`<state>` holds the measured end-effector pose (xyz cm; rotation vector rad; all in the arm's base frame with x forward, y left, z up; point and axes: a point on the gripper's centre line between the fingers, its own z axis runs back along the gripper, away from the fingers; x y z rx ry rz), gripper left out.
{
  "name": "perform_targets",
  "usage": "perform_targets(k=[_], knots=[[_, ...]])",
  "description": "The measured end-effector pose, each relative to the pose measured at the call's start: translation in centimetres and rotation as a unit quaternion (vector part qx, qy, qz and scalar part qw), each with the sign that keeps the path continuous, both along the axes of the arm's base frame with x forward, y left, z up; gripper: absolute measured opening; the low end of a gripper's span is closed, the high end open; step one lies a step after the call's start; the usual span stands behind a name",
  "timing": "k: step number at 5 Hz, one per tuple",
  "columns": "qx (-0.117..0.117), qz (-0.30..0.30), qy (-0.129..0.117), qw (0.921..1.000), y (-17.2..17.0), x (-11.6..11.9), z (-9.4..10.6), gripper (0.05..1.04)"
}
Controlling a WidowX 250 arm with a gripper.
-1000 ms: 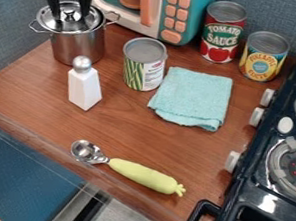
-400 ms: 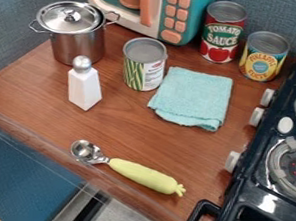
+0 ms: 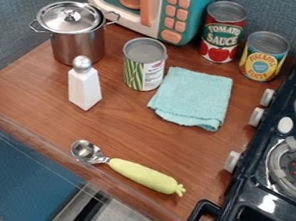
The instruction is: Cover the silver pot with the lid.
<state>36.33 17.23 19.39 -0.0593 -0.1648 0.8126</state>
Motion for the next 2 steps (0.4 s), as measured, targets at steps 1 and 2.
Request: perform_targets(k=[1,2], knots=[[-0.008,-0.024,-0.012,0.9996,-1.4,-1.5,2.7,1.005],[-0.008,-0.050,-0.010,0.9987,-3.4,-3.7,3.6,1.005]])
